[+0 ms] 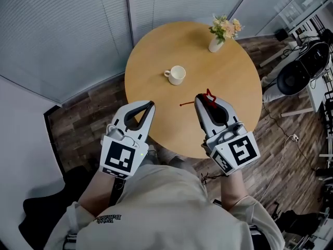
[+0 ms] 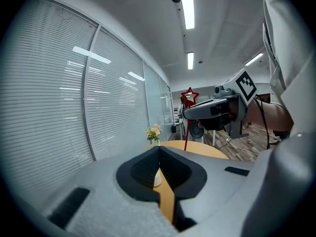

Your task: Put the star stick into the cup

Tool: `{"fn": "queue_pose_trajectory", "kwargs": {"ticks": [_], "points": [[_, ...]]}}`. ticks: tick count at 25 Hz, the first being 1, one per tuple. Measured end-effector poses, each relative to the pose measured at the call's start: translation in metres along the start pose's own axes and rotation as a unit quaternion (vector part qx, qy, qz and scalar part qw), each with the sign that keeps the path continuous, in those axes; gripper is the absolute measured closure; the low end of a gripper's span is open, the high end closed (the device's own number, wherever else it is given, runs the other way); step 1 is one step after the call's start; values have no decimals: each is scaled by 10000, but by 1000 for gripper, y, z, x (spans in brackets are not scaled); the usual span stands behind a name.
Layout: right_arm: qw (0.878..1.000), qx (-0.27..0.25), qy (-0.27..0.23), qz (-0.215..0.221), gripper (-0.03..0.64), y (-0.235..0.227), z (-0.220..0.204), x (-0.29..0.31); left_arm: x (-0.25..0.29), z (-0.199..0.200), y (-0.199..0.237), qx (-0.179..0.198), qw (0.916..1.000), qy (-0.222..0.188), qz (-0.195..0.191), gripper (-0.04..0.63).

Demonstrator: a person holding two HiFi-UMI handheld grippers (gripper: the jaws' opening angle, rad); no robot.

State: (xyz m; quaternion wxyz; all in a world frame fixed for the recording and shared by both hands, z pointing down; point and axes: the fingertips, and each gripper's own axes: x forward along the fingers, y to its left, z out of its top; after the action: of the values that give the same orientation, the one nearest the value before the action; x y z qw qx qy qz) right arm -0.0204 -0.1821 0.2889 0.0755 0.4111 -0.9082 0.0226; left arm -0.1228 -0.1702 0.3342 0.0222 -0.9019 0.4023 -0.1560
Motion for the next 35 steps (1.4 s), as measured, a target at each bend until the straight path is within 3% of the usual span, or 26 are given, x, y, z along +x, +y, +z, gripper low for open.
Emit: {"fn": "queue_pose_trajectory", "kwargs": {"ticks": [18, 30, 35], "points": [[9993, 229, -188, 227, 581, -51, -7, 0, 41, 9, -12, -60, 9994, 207, 252, 574], [9980, 283, -562, 110, 581, -94, 22, 44, 82, 46, 31, 153, 9980, -216, 577, 574], [9984, -187, -533, 43, 581, -101, 31, 72, 105, 53, 47, 236, 9977, -306, 560, 574]]}}
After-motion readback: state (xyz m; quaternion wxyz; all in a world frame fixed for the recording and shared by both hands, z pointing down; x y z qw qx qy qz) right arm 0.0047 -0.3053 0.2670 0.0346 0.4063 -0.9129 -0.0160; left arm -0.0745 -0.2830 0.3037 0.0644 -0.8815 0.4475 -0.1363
